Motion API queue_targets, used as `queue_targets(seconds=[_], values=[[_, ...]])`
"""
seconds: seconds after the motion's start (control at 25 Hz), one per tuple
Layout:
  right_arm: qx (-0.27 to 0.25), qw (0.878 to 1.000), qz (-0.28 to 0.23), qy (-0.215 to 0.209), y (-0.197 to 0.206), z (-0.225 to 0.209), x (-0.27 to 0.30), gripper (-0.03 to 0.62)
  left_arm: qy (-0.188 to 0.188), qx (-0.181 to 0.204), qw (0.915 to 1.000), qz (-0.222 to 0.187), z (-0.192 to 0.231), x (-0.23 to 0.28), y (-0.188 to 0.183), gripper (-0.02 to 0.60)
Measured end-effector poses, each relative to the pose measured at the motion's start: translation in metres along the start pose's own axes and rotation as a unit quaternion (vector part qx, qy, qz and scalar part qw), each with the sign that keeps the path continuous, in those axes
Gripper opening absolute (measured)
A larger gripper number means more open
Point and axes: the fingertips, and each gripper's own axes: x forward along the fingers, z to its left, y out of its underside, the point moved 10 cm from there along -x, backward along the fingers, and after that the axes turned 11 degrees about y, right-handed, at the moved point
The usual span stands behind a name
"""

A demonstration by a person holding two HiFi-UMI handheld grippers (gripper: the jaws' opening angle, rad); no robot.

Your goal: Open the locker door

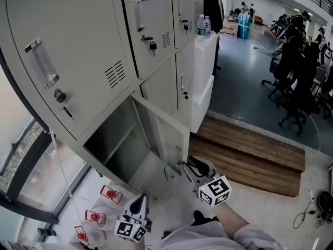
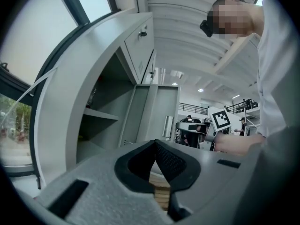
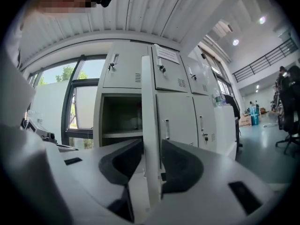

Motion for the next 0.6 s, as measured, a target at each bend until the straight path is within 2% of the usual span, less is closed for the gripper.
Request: queue_targets(seconds=[0.08, 0.24, 0.6], values=[[-0.003, 1.000, 0.002, 0.010, -0.001, -0.020, 0.000, 0.117, -0.002, 0.004, 1.0000, 0.000, -0.009, 0.014, 0.000, 0.003], [0.001, 1.000, -0.002, 0.016, -0.004, -0.053, 0.005, 0.026, -0.013, 0.010, 0.9999, 0.002, -0.022, 0.038, 0.001, 0.003], [0.012, 0.999, -0.006, -0.030, -0.002, -0.078, 0.024, 0.014, -0.048, 0.019, 0.9987, -0.003, -0.032, 0.069, 0.000, 0.003]])
